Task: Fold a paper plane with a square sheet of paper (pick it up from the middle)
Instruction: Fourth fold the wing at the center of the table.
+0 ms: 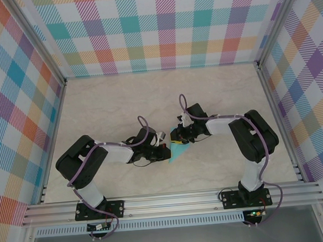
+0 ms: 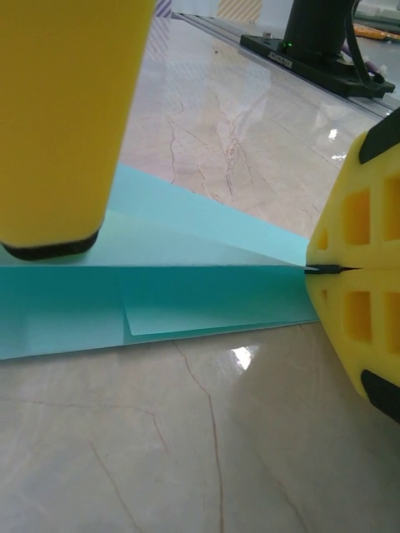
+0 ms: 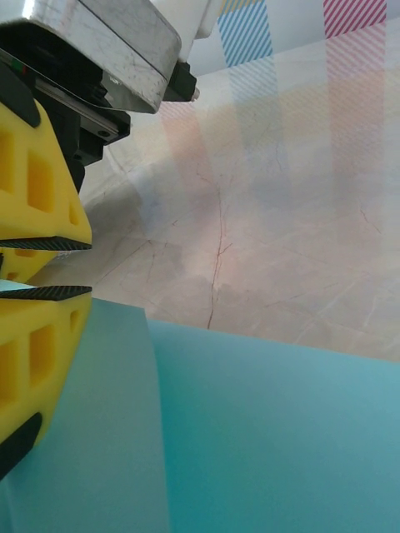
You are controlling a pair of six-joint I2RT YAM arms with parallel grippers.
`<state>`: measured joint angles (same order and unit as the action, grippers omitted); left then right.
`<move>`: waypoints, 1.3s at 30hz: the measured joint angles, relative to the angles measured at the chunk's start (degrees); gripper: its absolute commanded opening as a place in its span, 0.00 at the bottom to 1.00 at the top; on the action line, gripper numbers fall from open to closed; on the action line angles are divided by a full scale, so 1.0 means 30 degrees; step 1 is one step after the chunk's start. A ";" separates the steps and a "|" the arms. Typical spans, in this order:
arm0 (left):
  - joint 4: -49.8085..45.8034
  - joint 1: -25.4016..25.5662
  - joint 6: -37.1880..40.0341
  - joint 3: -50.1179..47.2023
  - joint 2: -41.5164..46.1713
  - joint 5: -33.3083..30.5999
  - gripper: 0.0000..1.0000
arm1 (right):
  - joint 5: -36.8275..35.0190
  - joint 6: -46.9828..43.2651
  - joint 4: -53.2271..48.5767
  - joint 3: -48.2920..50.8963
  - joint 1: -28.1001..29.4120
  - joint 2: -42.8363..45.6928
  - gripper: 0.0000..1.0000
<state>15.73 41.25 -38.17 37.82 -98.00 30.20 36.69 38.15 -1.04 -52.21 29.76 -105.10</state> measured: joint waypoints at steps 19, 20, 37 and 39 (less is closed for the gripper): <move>0.2317 -0.0444 -0.2331 -0.1195 -0.0124 0.0233 0.01 | 0.0277 -0.0313 0.0087 -0.0517 0.0000 -0.0612 0.25; 0.2339 -0.0459 -0.2441 -0.1195 -0.0153 0.0277 0.01 | 0.0255 -0.0364 0.0007 -0.0517 0.0000 -0.0532 0.25; 0.3330 -0.1304 -0.3927 -0.1297 -0.0860 0.2055 0.02 | 0.0131 -0.0510 -0.0095 -0.0561 0.0000 -0.0321 0.24; 0.3337 -0.1319 -0.3920 -0.1290 -0.0874 0.2091 0.02 | 0.0058 -0.0510 -0.0095 -0.0648 0.0000 -0.0627 0.23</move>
<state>25.74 37.30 -49.93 33.95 -100.62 36.47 36.86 36.62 -1.32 -54.15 29.76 -106.98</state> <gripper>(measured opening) 0.045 0.238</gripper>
